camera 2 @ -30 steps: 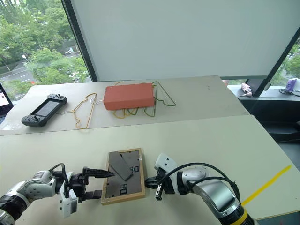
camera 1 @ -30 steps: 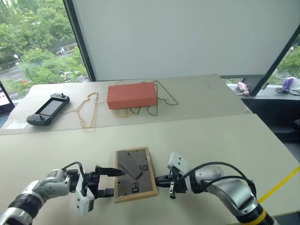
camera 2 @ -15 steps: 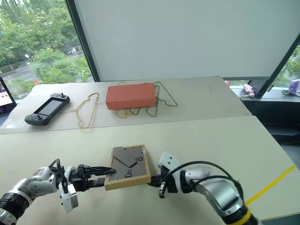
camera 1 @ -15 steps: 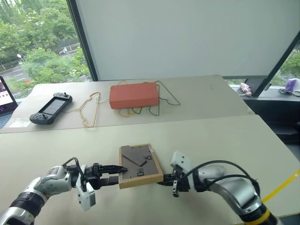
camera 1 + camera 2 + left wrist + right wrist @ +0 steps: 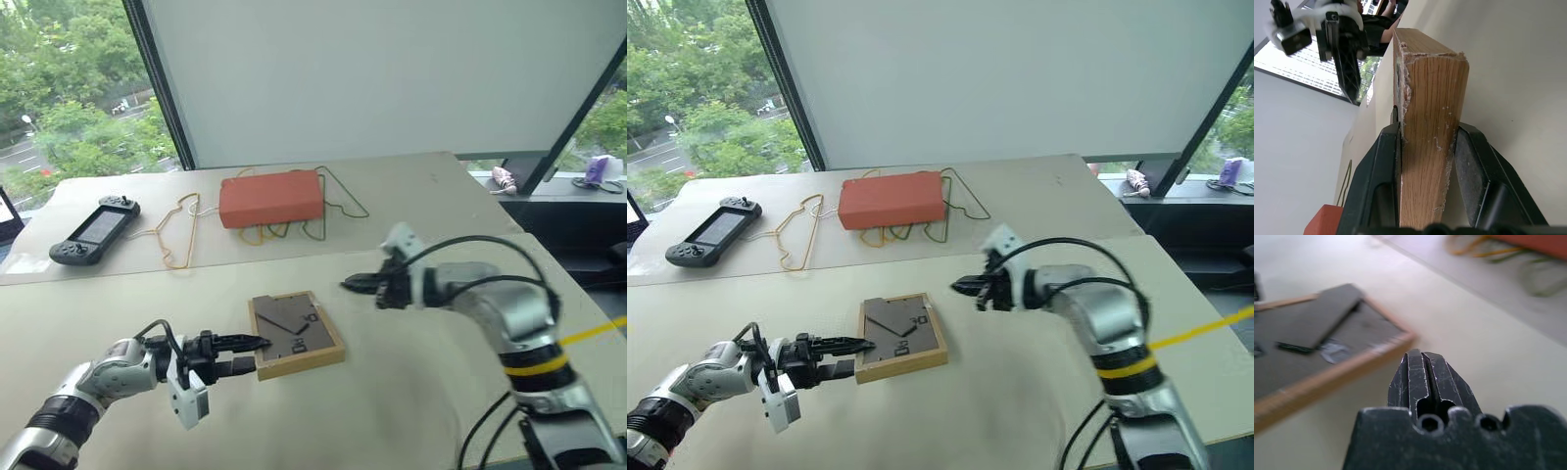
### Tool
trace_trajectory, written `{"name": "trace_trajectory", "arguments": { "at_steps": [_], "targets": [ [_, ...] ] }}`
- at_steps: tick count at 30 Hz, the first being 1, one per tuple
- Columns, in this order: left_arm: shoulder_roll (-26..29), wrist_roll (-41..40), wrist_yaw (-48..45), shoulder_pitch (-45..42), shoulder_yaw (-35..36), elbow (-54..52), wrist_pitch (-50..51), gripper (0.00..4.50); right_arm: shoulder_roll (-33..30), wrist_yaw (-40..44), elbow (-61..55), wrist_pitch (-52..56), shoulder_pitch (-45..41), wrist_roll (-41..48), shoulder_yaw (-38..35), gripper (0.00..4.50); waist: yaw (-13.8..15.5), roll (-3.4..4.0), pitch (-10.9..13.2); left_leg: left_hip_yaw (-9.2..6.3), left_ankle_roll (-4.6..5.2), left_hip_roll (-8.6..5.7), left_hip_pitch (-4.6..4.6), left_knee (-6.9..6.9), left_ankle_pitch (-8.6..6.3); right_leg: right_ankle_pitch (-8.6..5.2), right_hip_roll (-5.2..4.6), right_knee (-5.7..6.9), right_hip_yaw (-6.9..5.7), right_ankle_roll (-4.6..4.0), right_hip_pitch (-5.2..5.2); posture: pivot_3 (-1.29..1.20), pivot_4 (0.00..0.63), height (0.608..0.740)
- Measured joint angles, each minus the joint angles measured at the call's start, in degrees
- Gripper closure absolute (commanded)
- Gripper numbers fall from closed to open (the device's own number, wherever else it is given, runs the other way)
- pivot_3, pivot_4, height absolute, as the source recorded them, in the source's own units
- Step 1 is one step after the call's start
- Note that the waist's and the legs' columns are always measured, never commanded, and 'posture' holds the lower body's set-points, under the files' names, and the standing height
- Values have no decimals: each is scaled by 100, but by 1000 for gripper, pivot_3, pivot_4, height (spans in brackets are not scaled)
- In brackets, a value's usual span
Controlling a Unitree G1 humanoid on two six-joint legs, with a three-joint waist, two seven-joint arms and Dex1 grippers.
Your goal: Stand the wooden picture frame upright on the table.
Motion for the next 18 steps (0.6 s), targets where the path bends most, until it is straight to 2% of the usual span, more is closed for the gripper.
{"name": "trace_trajectory", "arguments": {
  "at_steps": [4,8,9,10,18],
  "targets": [
    [-4,102,31,-10,22,30,-98,3349,36,284,615,97,-549,44,1,1931,2,2,1,1,-2,2,0,-2,1,0,0,-1,-10,0,-5,0,150,740],
    [-14,171,51,-79,37,136,-177,3349,128,863,832,611,-998,328,100,709,-28,5,2,2,12,3,2,-3,-6,0,0,0,-11,0,-7,0,150,740],
    [-23,193,55,-97,38,158,-190,3349,157,973,897,688,-1084,356,157,251,-29,5,2,1,11,2,3,-2,-6,0,0,1,-11,0,-6,0,150,740],
    [-34,230,72,-111,41,193,-210,3349,189,1127,1027,789,-1206,359,280,35,-26,5,2,1,12,2,3,-2,-6,0,0,2,-11,0,-6,0,150,740],
    [-118,510,195,-196,85,344,-403,3349,877,1849,2447,1271,-1742,282,925,35,-26,7,3,-1,7,1,3,-1,-4,1,-1,10,-12,-1,-8,0,150,740]
  ]
}}
